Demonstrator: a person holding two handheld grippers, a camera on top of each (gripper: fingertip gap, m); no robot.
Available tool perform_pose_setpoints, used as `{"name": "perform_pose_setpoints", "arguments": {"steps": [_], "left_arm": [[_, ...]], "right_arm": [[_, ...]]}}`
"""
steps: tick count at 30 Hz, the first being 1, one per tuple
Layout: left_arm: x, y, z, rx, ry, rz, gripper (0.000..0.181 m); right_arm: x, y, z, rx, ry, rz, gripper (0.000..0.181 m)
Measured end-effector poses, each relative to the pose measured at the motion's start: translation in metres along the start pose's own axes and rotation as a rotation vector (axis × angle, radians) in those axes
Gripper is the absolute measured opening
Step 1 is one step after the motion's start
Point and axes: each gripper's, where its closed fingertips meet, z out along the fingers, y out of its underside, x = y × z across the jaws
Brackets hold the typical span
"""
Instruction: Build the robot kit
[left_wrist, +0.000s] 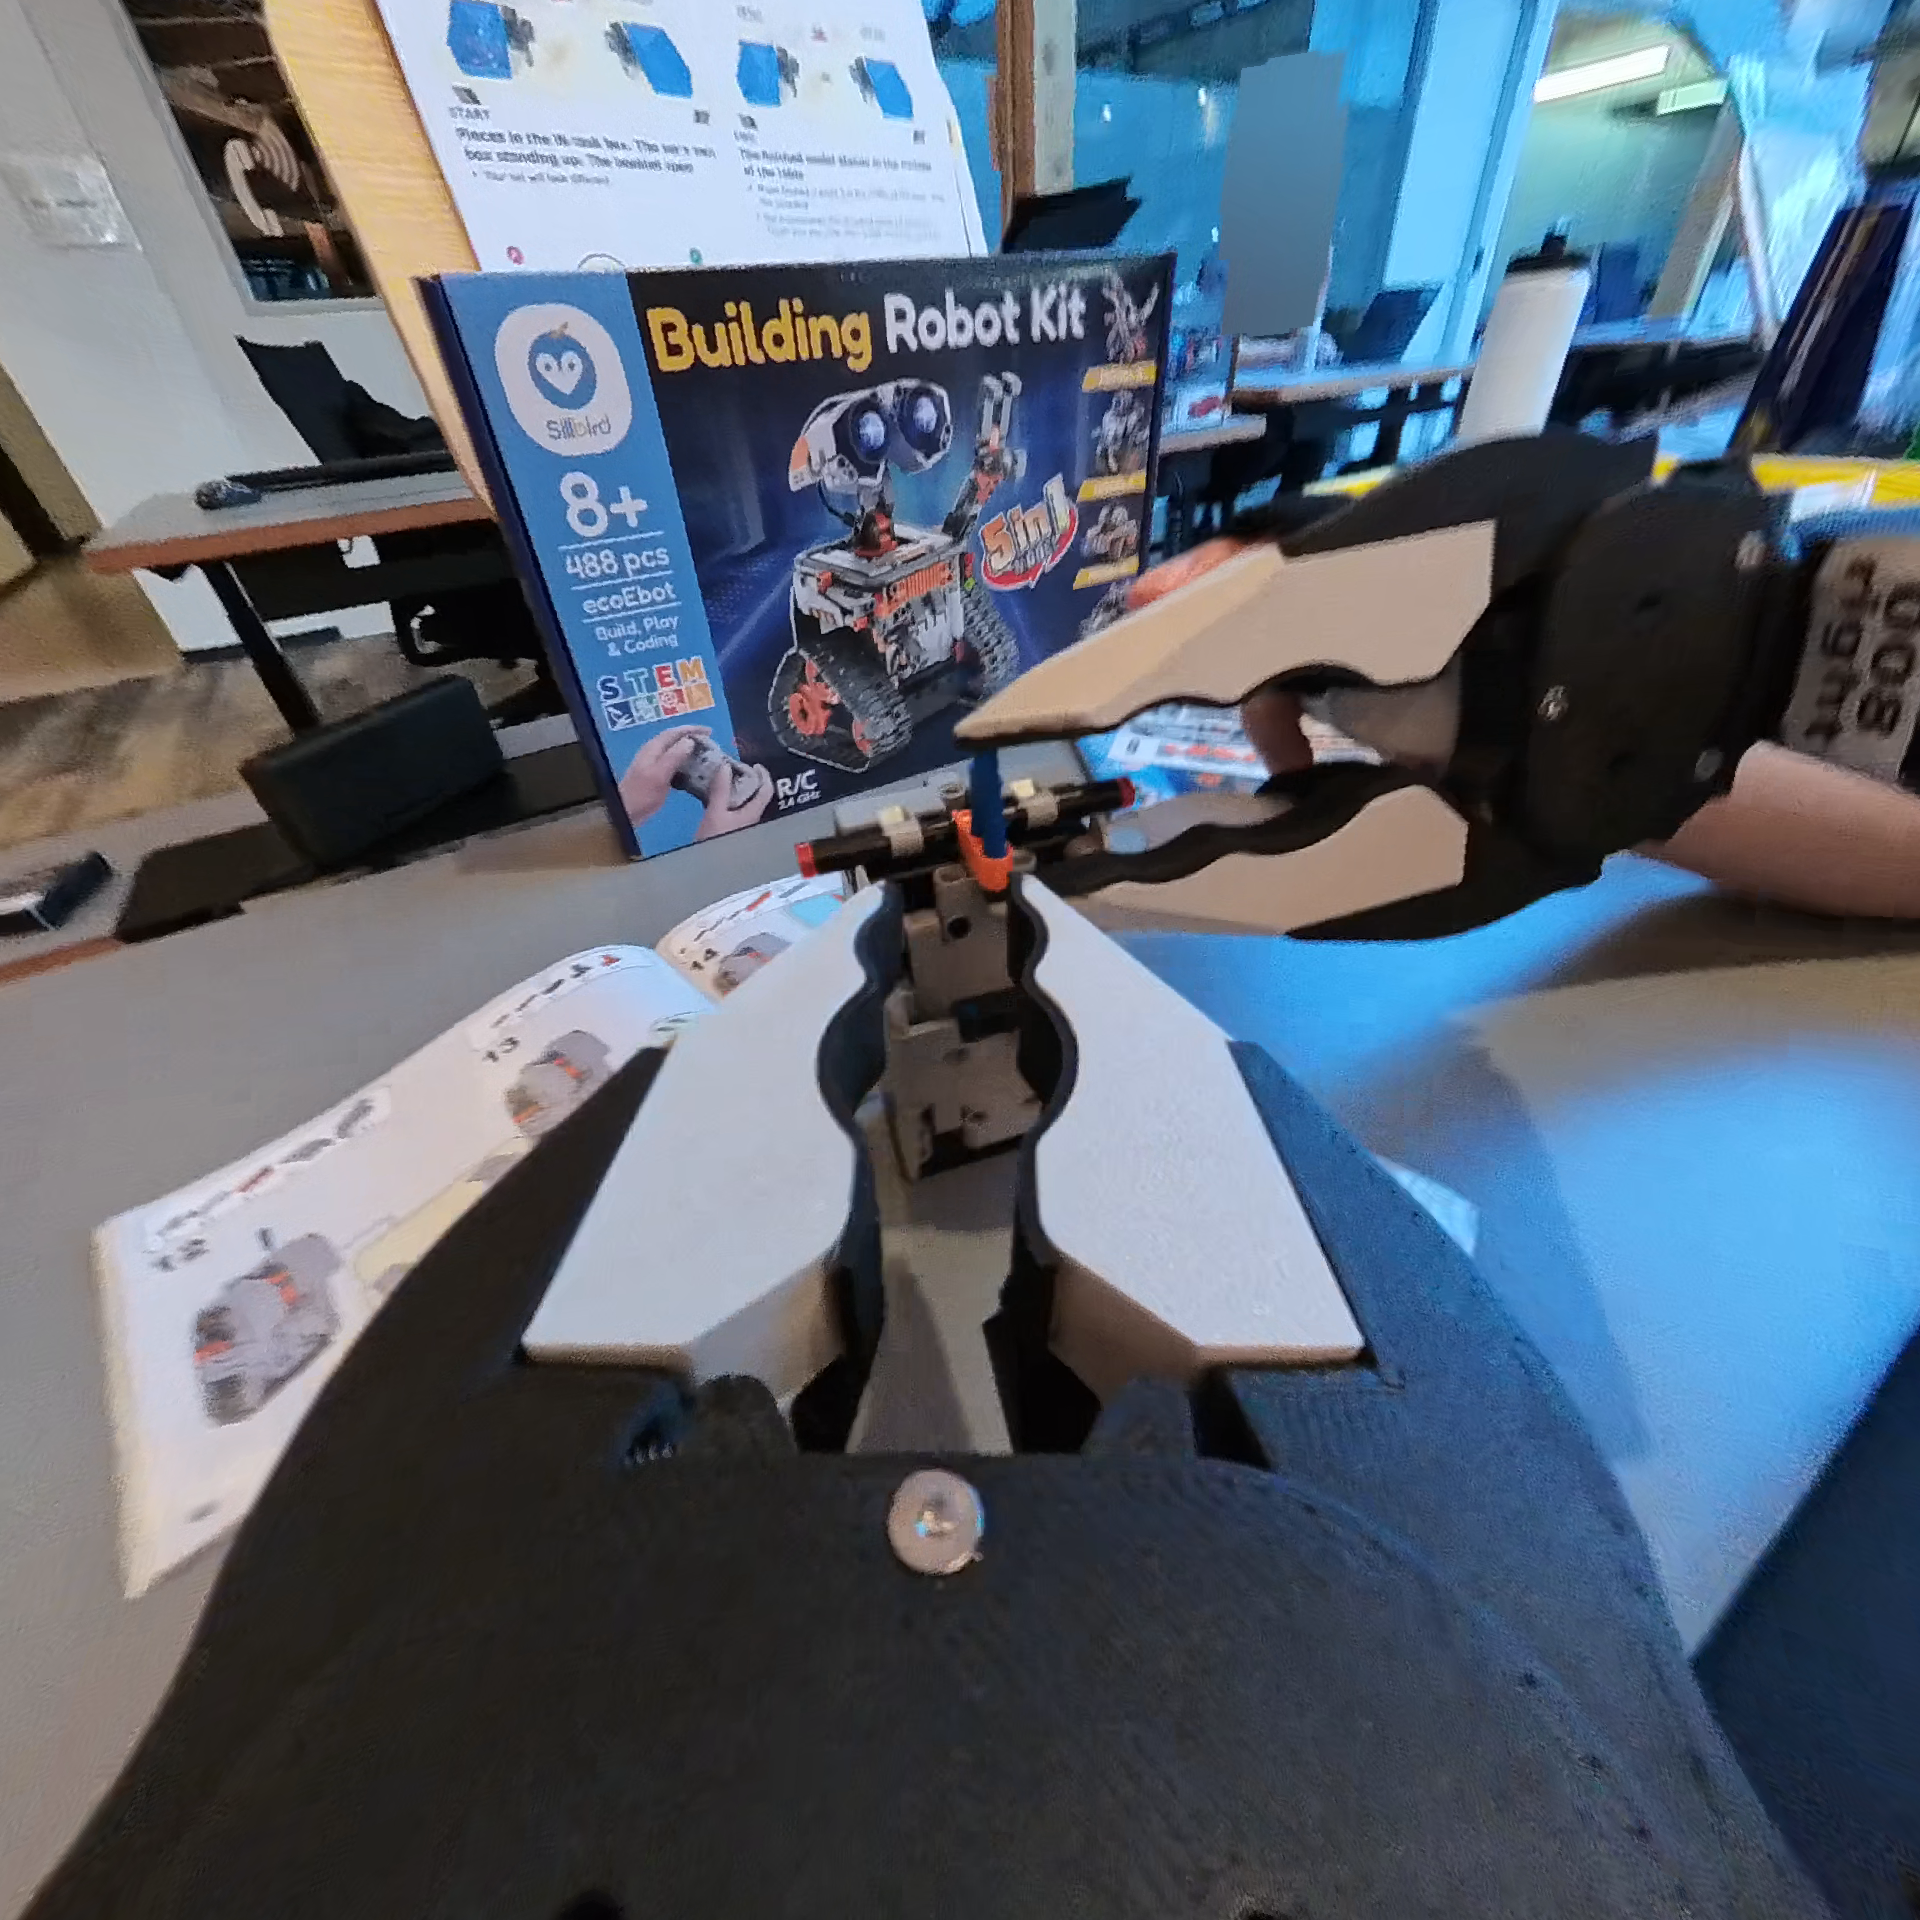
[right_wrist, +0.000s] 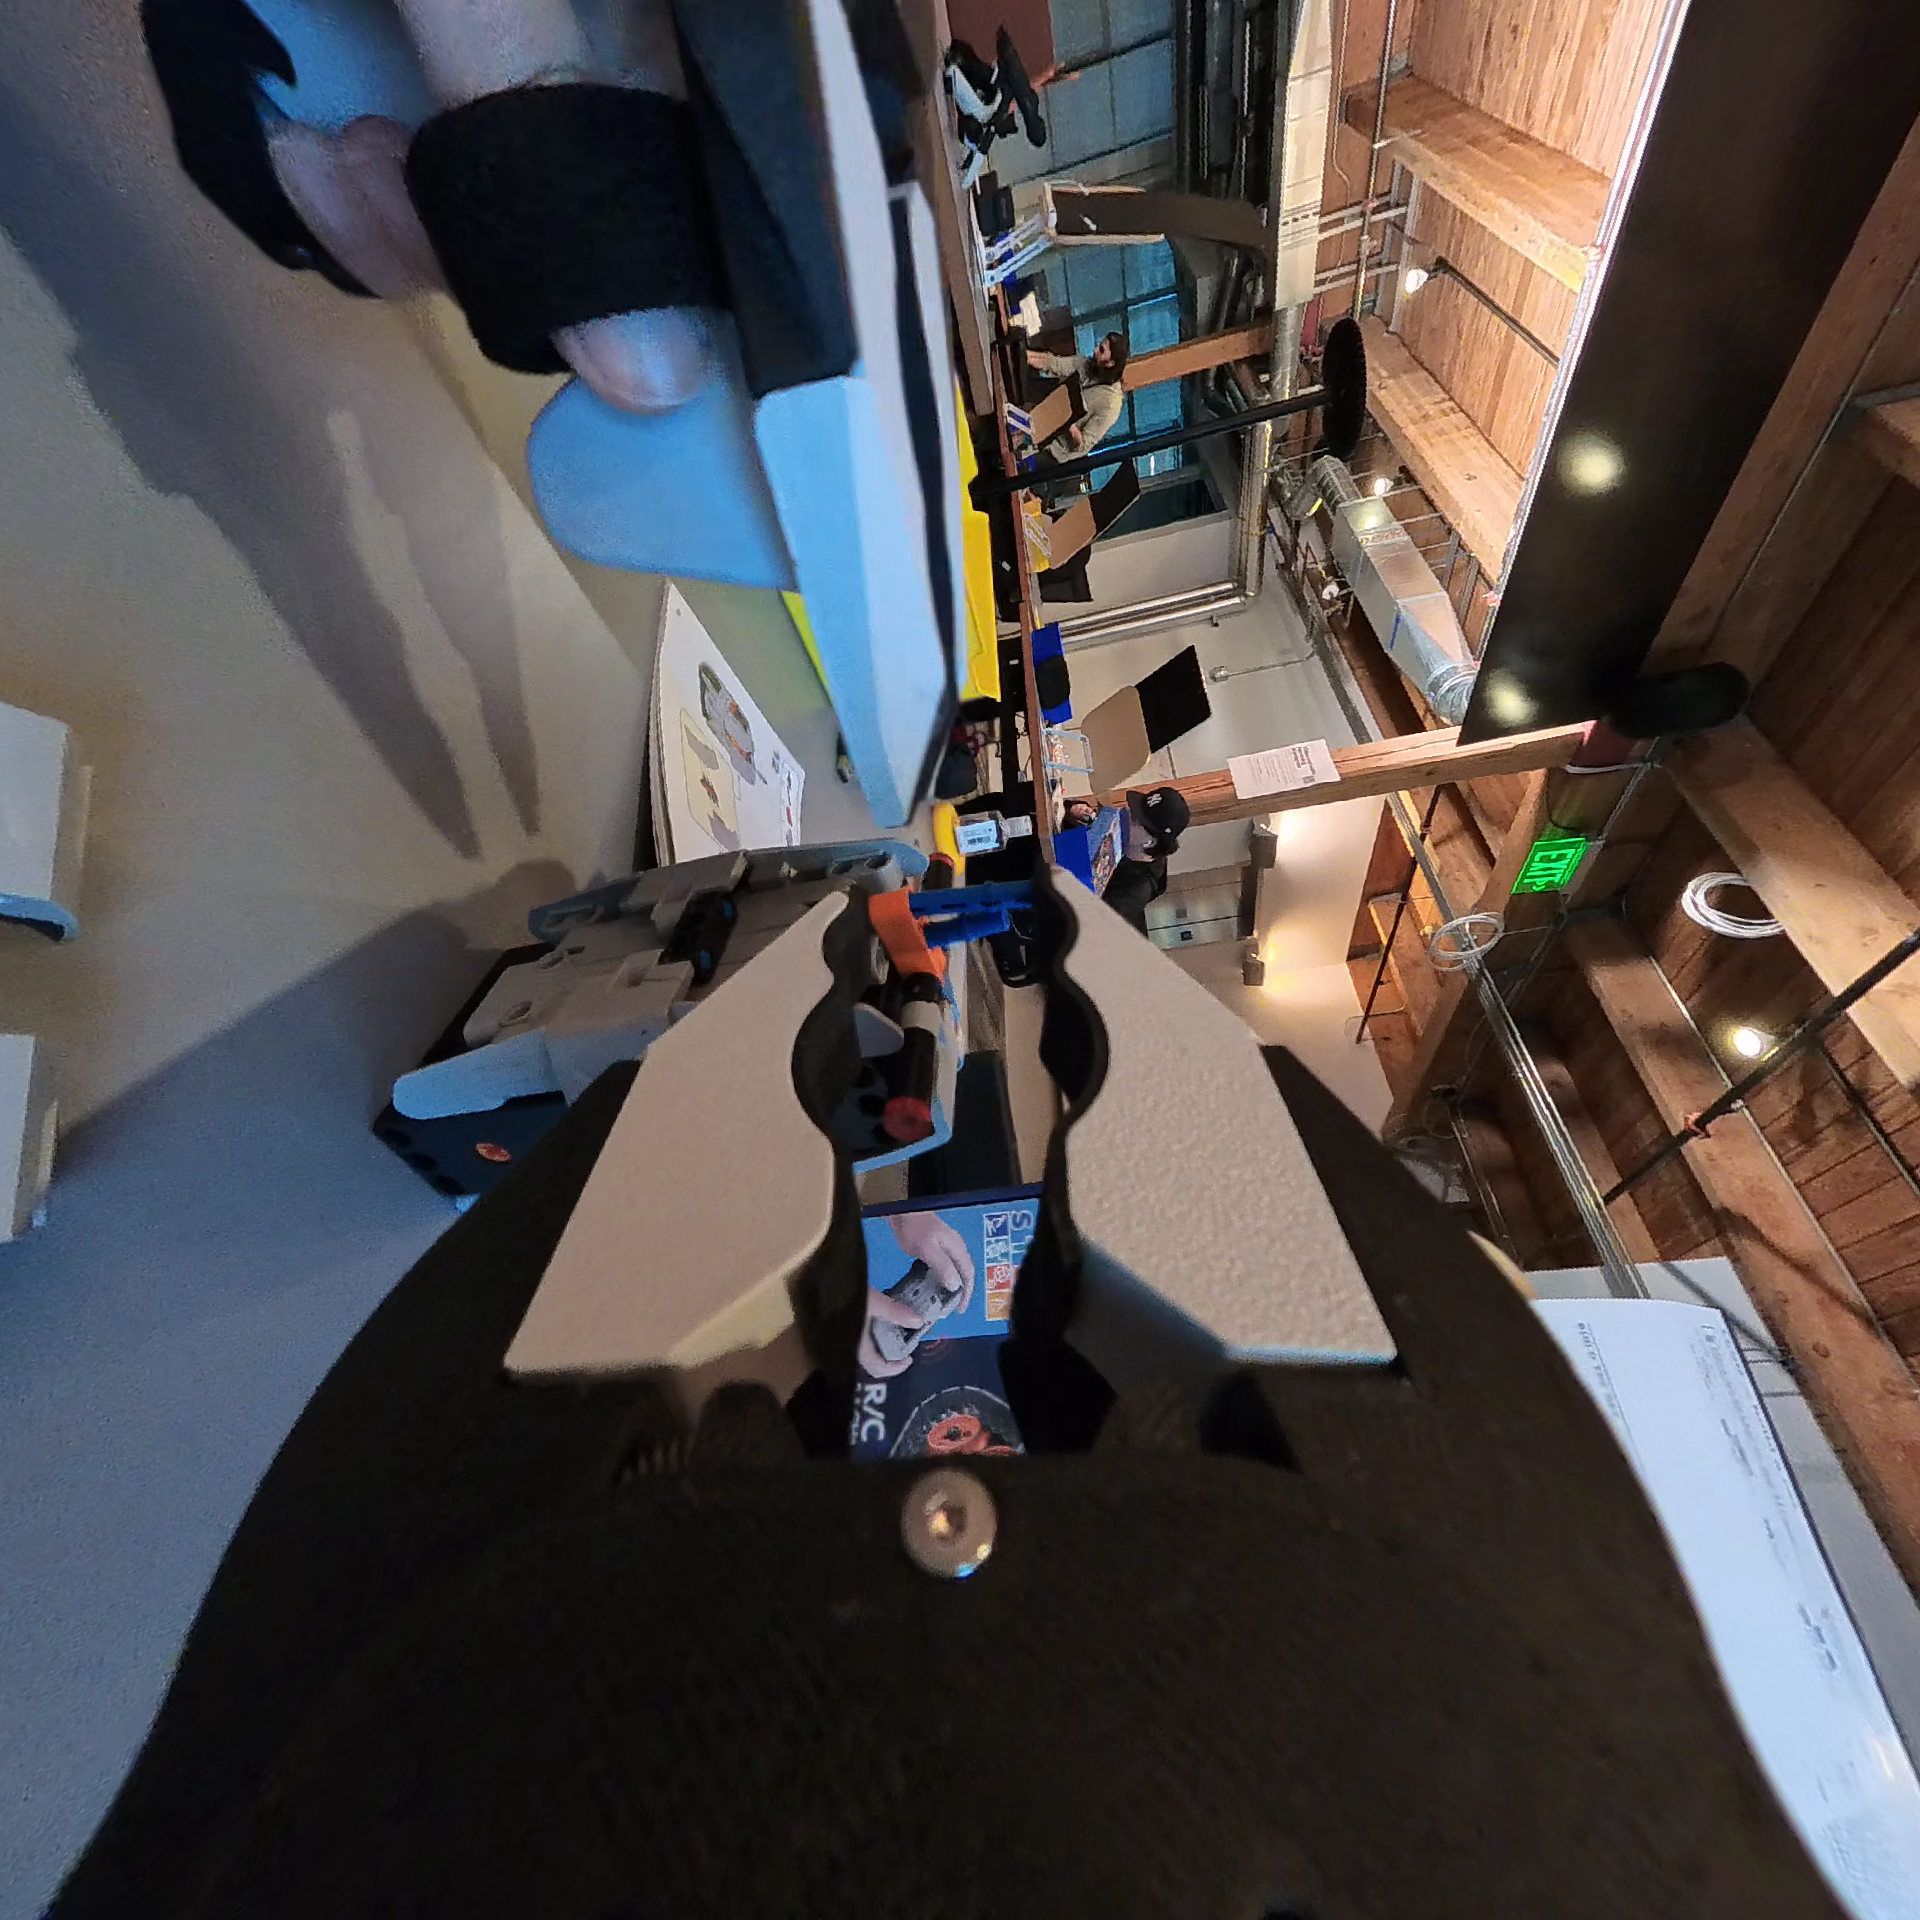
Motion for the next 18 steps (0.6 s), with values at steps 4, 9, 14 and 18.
{"name": "perform_pose_setpoints", "arguments": {"steps": [4, 9, 14, 18], "left_arm": [[0.002, 0.003, -0.003, -0.02, 0.02, 0.132, 0.029], [0.002, -0.001, 0.0, -0.062, -0.012, 0.42, 0.037], [0.008, 0.009, 0.009, -0.136, 0.001, 0.645, 0.023], [0.009, 0.009, 0.01, -0.074, 0.04, 0.419, 0.021]], "right_arm": [[0.0, 0.001, 0.0, 0.008, 0.001, 0.026, 0.03], [0.0, 0.001, 0.0, 0.009, -0.005, 0.017, 0.03], [0.0, 0.0, -0.001, 0.016, -0.007, -0.002, 0.03], [0.0, 0.0, -0.001, 0.021, -0.001, -0.022, 0.03]]}}
